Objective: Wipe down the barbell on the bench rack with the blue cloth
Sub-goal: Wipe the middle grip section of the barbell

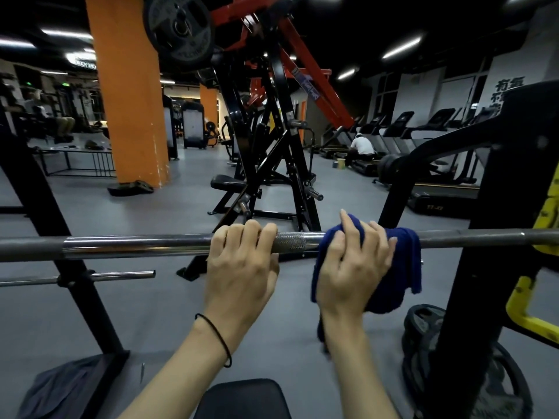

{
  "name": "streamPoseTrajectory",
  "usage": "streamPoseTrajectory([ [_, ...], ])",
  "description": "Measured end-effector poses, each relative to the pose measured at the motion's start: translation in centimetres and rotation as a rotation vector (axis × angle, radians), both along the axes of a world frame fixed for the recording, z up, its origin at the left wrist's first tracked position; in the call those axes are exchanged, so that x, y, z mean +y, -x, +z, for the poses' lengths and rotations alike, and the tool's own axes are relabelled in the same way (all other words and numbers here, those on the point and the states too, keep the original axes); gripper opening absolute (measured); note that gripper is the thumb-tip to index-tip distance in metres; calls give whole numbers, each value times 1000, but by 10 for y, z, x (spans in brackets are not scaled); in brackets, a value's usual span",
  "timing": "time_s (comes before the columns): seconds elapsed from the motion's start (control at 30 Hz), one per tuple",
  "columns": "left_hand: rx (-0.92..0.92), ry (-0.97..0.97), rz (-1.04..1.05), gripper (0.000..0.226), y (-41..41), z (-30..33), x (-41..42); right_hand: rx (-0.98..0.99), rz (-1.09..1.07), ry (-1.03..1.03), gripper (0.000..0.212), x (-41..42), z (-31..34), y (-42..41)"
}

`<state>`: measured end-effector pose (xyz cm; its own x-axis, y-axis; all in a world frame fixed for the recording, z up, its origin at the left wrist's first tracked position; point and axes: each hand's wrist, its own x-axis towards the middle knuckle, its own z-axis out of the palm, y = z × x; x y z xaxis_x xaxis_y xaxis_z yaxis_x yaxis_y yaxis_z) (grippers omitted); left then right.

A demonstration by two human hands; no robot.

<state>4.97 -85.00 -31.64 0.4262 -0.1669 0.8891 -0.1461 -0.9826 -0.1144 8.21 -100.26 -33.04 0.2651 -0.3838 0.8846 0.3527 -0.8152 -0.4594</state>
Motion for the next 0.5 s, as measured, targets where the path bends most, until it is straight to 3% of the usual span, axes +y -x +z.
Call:
streamPoseTrajectory([
  [0.07,-43,16,10,30,-3,1,0,13,42,-14,43,36,2,8],
  [0.13,-109,11,5,16,-5,3,1,5,105,122,43,50,-6,18],
  [0.23,-165,-23,-39,14,-11,6,6,-33,91,442,43,12,-6,15],
  [0.3,-189,-41,-85,17,-14,8,10,-31,32,519,45,-24,-5,7],
  [0.5,-142,-110,-93,42,-17,21,16,-23,-22,151,43,-21,-5,-2],
])
